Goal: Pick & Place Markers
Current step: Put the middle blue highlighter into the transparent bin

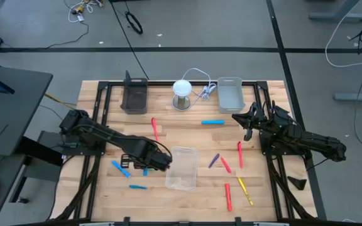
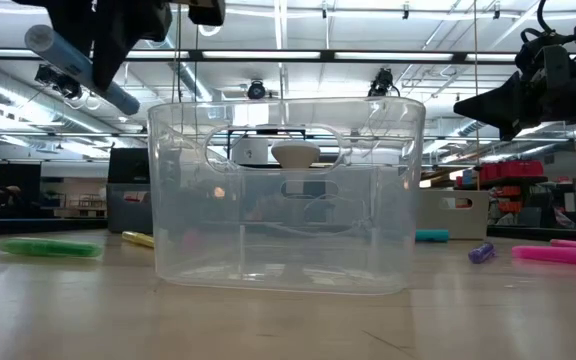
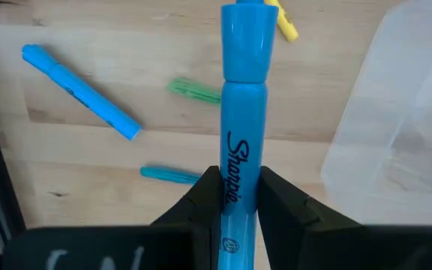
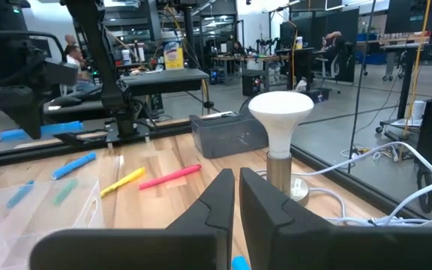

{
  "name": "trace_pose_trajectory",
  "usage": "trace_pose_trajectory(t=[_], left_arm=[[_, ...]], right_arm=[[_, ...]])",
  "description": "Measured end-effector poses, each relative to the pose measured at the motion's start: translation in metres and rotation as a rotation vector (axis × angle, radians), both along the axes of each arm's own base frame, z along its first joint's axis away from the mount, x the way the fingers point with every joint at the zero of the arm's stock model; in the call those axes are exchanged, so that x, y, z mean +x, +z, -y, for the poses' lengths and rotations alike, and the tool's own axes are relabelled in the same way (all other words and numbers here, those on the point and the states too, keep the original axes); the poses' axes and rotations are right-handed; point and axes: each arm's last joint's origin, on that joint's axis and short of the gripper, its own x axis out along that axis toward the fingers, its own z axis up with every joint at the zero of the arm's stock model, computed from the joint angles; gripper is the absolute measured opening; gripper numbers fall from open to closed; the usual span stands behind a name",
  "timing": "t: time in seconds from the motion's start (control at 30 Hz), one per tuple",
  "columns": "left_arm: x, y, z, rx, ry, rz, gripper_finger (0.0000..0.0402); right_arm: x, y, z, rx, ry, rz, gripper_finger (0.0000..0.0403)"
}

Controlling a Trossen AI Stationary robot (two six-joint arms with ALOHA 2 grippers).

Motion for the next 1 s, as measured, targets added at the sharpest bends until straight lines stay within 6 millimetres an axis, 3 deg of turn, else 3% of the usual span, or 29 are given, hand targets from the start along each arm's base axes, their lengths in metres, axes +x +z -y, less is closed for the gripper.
trace_pose_trajectory(t=[0.8, 1.0], left_arm=[[0.094, -0.007, -0.002, 0.005, -0.022, 0.052, 0.0068], [0.109, -0.012, -0.002, 0.005, -0.035, 0.060, 0.0068]], right_arm=[[0.000, 0.000, 0.000, 0.000, 0.000, 0.000, 0.0029], [0.000, 0.000, 0.000, 0.000, 0.000, 0.000, 0.0029]])
